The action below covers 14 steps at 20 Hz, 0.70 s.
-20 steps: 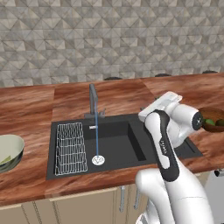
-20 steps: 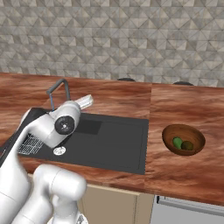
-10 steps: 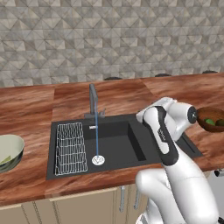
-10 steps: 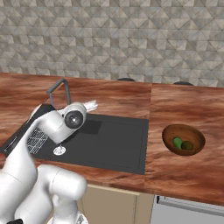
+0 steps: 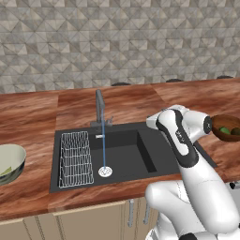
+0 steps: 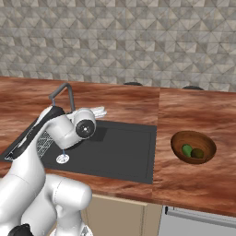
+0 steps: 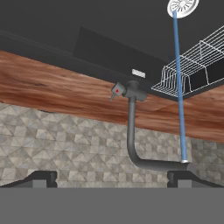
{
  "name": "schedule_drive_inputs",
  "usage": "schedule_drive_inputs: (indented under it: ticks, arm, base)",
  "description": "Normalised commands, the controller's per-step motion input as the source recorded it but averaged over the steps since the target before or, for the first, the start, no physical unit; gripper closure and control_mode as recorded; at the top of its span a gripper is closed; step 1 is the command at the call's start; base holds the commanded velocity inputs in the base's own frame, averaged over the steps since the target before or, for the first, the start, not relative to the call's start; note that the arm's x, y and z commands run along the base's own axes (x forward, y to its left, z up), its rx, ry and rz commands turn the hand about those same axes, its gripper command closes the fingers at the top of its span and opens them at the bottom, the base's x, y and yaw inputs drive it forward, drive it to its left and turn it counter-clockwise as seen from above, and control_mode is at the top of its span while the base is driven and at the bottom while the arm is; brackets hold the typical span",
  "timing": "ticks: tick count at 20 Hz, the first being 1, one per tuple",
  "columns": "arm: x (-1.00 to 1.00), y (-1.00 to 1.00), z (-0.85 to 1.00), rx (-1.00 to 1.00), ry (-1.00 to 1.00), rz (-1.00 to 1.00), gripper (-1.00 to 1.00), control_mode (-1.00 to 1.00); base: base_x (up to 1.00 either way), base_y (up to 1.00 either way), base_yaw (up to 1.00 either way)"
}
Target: Pick the avocados from the sink and place them in one bowl. Place the lemon wedge in the other bowl. Then turn off the sink faucet.
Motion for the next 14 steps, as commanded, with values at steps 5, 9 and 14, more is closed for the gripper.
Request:
schedule_drive_inputs:
  ticks: [5,9,14]
  arm:
    - [0.00,0.00,-0.01,0.00,-0.07,0.00,-1.00,-1.00]
    - [0.00,0.04,0.00,0.00,0.00,0.00,-1.00,-1.00]
    - [0.00,0.17,0.04,0.00,0.00,0.00,-1.00,-1.00]
  base:
    - [0.00,0.00,0.00]
    - [0.00,0.00,0.00]
    - [0.00,0.00,0.00]
